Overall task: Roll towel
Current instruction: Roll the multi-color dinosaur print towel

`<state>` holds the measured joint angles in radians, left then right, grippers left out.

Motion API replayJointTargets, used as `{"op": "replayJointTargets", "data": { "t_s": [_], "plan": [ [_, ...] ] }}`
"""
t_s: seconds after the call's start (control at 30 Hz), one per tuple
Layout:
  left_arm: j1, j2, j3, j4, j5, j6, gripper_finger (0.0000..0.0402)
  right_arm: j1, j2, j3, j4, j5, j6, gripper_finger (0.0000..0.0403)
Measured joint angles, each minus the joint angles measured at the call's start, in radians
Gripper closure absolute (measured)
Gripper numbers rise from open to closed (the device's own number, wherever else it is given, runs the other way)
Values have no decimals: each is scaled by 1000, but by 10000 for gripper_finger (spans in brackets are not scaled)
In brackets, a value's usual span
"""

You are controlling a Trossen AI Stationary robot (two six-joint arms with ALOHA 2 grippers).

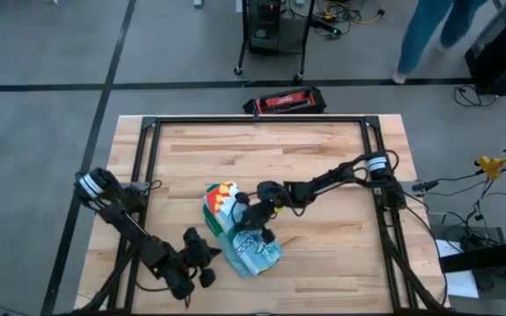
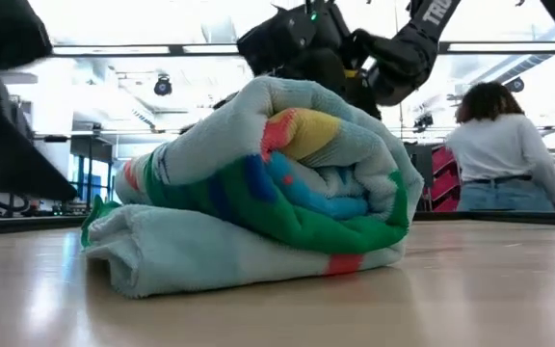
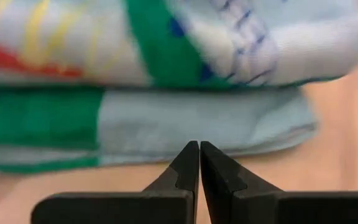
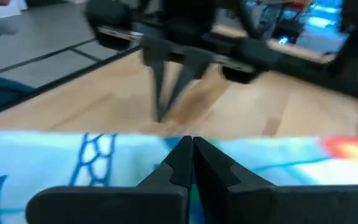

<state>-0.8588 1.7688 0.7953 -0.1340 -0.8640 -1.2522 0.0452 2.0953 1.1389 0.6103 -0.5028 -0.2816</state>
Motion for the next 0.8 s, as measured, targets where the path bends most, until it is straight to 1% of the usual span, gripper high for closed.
{"op": "replayJointTargets", "data": {
  "t_s": [0.2, 0.33, 0.5, 0.7, 0.8],
  "plan": [
    [67, 78, -27, 90, 62, -7, 401, 21, 64, 65, -3, 9, 28, 403],
    [103, 101, -28, 105, 78, -4, 401, 34, 68, 114, -67, 27, 16, 403],
    [128, 94, -34, 108, 96, 55, 401, 42, 68, 164, -167, 83, -15, 403],
    [136, 55, -39, 53, 114, 111, 401, 45, 68, 164, -165, 159, -10, 403],
    [145, 5, -65, 28, 130, 138, 402, 48, 68, 164, -185, 239, -16, 403]
  ]
}}
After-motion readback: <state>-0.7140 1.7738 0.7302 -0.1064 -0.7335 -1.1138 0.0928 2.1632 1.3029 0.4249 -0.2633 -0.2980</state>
